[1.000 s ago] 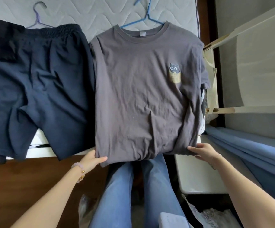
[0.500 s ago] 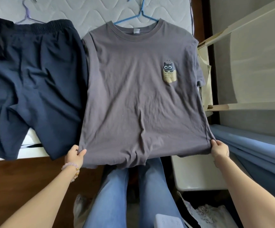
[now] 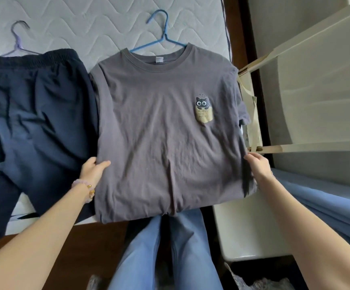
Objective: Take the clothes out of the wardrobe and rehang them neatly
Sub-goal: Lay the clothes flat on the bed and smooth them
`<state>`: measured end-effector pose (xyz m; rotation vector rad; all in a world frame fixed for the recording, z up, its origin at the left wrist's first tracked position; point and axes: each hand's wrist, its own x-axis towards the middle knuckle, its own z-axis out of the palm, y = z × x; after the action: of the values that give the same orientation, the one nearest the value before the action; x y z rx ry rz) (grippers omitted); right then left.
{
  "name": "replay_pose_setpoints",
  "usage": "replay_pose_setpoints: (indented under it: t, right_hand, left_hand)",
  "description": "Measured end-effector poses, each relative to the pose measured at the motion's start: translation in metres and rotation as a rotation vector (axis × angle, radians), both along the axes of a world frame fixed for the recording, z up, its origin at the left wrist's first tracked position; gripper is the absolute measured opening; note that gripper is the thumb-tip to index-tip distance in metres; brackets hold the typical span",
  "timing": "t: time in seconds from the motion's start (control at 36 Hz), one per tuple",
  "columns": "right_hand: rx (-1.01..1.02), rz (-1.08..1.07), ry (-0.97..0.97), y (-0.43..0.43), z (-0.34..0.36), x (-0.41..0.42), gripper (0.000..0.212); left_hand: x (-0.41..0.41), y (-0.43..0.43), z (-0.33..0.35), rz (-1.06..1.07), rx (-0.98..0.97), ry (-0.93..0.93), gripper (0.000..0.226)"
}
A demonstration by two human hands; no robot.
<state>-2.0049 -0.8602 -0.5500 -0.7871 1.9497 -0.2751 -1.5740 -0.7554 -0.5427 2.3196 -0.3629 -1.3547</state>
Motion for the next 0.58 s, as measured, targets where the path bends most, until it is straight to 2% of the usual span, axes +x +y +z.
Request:
replay_pose_setpoints:
  t: [0.06,0.17,0.31,0.42,0.53,0.58]
  right_hand:
    - [-0.019,-0.068,-0.045,-0.021,-0.001,0.007,0.028]
    - [-0.040,-0.227,-0.189,-0.065,-0.001,0.020,0.016]
    - [0.076,-0.409,-0.350,-0.109,-0.011,0.027,0.020]
    - [0.066,-0.565,-0.420,-0.124,-0.020,0.031,0.038]
    - [0.060,-0.558,-0.415,-0.132,-0.028,0.032,0.013]
    - [0.046,-0.539,-0.390,-0.137,-0.032,0.031,0.012]
  left_hand:
    - [0.000,-0.023,0.001,0.015,-0.035,-0.038,0.016]
    - [-0.003,-0.055,0.002,-0.002,-0.043,-0.078,0.031]
    - [0.000,-0.064,0.001,0.027,-0.018,-0.107,0.032]
    - [0.001,-0.064,0.000,0.030,-0.022,-0.143,0.026]
    - [-0.001,-0.066,-0.002,0.046,-0.026,-0.161,0.023]
    - [-0.001,-0.070,-0.003,0.053,-0.025,-0.163,0.023]
